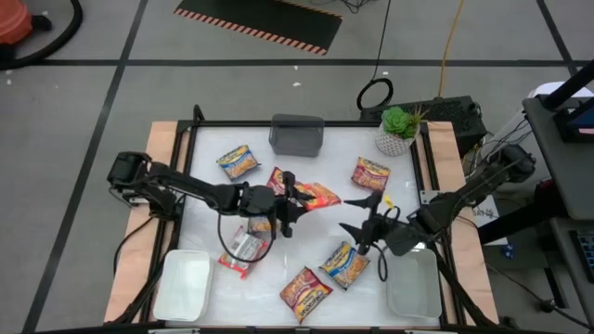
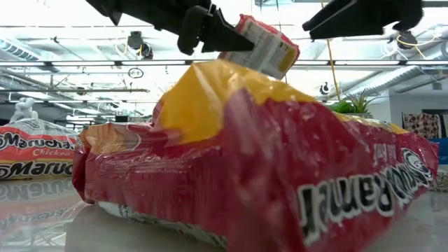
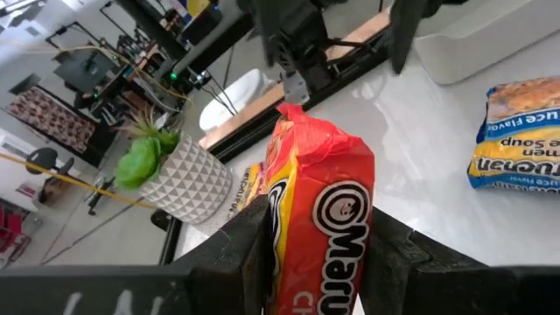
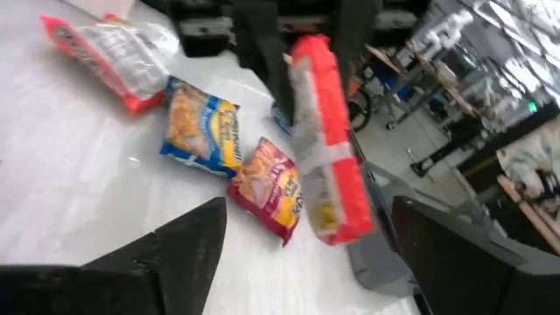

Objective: Sort Maruchan noodles
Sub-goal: Put the right orange noodle pack into the black bin

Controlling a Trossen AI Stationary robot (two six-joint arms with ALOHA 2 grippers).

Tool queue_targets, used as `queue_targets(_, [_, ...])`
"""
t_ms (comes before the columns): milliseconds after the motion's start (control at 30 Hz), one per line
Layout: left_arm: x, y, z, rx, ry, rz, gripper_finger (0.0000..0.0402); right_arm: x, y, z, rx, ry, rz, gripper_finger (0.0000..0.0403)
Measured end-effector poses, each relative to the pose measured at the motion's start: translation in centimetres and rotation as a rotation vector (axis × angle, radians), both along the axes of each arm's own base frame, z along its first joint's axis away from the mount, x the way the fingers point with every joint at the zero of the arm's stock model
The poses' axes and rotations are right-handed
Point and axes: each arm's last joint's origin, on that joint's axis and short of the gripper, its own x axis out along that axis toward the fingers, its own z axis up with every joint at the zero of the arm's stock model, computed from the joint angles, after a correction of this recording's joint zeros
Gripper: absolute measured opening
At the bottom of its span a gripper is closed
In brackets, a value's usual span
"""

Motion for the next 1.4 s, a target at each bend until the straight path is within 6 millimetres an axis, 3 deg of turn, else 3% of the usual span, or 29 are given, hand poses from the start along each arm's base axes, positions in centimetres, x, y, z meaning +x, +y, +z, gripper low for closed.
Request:
queue_targets(267, [0.0,0.0,0.1,0.017,-0.008,-0.004,0.0129,2.8,-0.4,1.1,-0.023,-0.046,-0.016,0.033])
queue_targets(800, [-0.1,-0.4,0.0,-0.001,0.004,-0.002,0.0131,9.0,-2.4,4.5,0.059,0.238,-0.1,0.0333])
queue_targets(1100, [-0.2,-0.3,-0.2,0.012,0.026,0.03,0.0131,10.3,-3.9,2.4,0.108,0.404,-0.059,0.026])
queue_targets(1400, [-0.2,-0.4,-0.3,0.006,0.029,0.03,0.0131,10.3,-4.0,2.3,0.082,0.421,-0.057,0.0162])
